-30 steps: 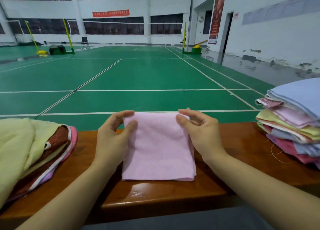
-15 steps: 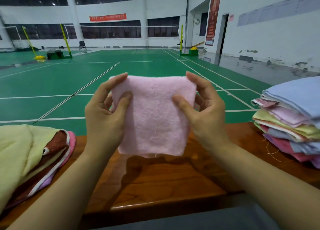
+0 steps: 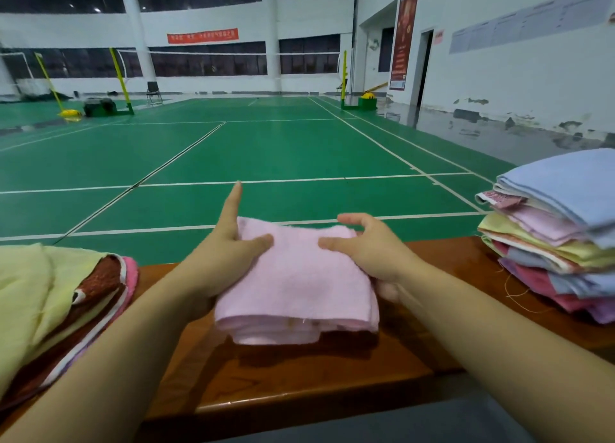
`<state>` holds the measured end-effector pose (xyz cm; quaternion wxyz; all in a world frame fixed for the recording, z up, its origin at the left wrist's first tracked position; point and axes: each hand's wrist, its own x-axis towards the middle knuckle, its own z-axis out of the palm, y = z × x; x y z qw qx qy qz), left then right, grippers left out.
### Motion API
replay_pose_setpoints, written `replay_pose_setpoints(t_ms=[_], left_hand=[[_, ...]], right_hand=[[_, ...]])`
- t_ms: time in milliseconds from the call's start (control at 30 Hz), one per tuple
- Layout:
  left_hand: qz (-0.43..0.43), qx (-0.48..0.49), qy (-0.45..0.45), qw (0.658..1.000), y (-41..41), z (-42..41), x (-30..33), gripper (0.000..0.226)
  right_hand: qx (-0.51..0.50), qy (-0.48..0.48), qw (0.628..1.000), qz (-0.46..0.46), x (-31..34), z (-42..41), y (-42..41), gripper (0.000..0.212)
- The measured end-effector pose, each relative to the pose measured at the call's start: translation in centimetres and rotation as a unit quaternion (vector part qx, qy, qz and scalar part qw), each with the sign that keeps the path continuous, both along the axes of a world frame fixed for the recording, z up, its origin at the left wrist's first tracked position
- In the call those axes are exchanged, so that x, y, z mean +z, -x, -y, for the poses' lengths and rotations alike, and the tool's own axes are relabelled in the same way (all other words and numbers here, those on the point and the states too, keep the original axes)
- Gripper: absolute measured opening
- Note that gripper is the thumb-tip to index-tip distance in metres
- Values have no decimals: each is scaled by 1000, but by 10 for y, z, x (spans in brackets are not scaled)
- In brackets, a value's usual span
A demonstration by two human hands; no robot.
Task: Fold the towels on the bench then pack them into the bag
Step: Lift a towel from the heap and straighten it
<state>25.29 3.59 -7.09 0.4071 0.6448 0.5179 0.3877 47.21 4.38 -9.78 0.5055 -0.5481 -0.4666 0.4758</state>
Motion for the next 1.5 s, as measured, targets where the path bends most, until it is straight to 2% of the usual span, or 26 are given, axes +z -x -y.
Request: replay_pose_setpoints(t_ms=[33,67,133,167,233,400,467,533,567,633,700,733,833,1000,1100,1167,1233,1267,1333,1367,1433,1500], left_hand=[[-12,-27,46,999,0,1,-1,91],[-45,-46,71,995,0,2,-5,94],[-138,-48,88,985,-2,3,-14,97],[-170,-42,91,980,-2,1,-18,97],[-189,-31,87,978,-2,-4,-21,95],[-279,45,-8,959,0,-13,-20,87],[-371,96,-47,923,1,-15,-23,79],[-422,153,-107,887,-3,-12,-20,63],[-414,162,-143,884,-8,-9,-17,52],[-378,117,-171,903,-21,0,-9,33],[-401,38,-87,911,-31,7,-6,37],[-438,6,-42,898,-34,9,-8,42],[-509,-17,6,861,-35,5,-20,49],[-498,-32,-14,866,-29,-5,-28,42],[-455,-49,-40,888,-20,-14,-38,30],[-385,-36,-64,920,-15,-15,-46,31],[-299,30,-93,949,-9,-16,-48,31],[-286,83,-105,949,-6,-18,-47,34],[-338,175,-86,921,2,-20,-43,50],[-393,194,-51,898,4,-21,-42,61],[-489,180,4,853,4,-19,-43,77],[-527,150,6,836,2,-19,-48,78]], right_hand=[[15,27,998,46,-2,0,-3,70],[25,41,990,131,-6,0,-6,73],[41,44,951,303,-11,2,-9,76],[45,36,933,354,-13,2,-9,76],[54,21,915,400,-13,2,-9,75],[56,19,840,539,-10,-1,-11,76],[54,-29,835,548,-9,1,-11,70],[66,-116,838,529,-9,2,-9,50],[84,-148,840,515,-11,2,-6,40],[155,-144,841,497,-12,5,0,33],[215,-114,835,494,-17,6,4,46],[227,-106,822,512,-18,6,4,48],[223,-100,781,575,-15,6,1,43],[195,-61,738,644,0,15,4,45],[165,-66,721,670,5,20,8,42],[162,-66,726,665,4,21,10,42],[163,-61,764,621,5,18,6,43],[150,-58,789,592,6,15,4,43],[80,-45,815,572,5,11,-4,45],[41,-34,808,586,2,8,-8,48],[12,7,790,612,-5,4,-12,58],[33,33,804,593,-11,1,-10,62]])
